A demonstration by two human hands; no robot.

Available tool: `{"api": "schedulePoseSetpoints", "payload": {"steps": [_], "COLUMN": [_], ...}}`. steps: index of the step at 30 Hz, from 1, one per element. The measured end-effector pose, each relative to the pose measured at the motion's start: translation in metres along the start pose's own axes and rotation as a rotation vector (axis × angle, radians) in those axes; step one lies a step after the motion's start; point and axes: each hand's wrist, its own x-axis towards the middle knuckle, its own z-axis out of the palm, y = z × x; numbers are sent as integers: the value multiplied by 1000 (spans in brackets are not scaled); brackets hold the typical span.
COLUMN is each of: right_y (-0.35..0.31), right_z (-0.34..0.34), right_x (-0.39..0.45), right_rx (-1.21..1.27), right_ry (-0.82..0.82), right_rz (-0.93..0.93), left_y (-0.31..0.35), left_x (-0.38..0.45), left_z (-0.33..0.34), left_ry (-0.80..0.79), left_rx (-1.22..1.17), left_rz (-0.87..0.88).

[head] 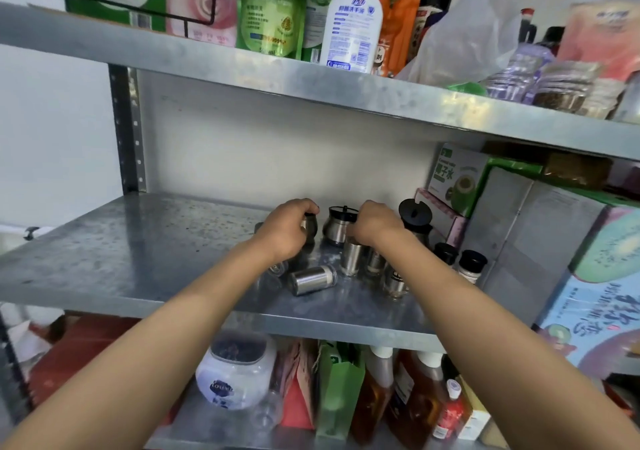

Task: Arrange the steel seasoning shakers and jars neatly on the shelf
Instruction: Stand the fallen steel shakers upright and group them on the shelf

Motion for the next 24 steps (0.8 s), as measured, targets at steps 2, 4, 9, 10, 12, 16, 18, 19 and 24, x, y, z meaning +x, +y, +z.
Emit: {"api": "schedulePoseSetpoints", "payload": {"steps": [2,4,9,10,12,16,18,19,24], "right_y": [3,6,6,5,5,6,6,6,6], "right_z": [-1,0,3,3,2,1,1,2,4], "right_x": [1,2,-1,-1,-2,-1,-3,-2,5], "right_rx": [-10,8,-39,-68,-92,-1,58,76,140], "right_ry": [-42,-93,-107,-106,-111,-168,-177,-181,-188], "right_rz": [-8,-15,-70,-92,-134,-201,-214,-218,-198], "left_y": [0,0,4,6,9,14,14,14,15], "left_x": [-2,-3,-5,-6,-8,-9,-8,-7,-7], "left_z": [-1,-1,5,6,8,10,10,10,5], "left_ry": [6,8,18,26,33,29,30,26,14], "left_rx": [-8,-20,-9,0,8,49,51,44,41], "left_rz": [-10,-15,-24,-24,-23,-7,-12,-15,-16]}}
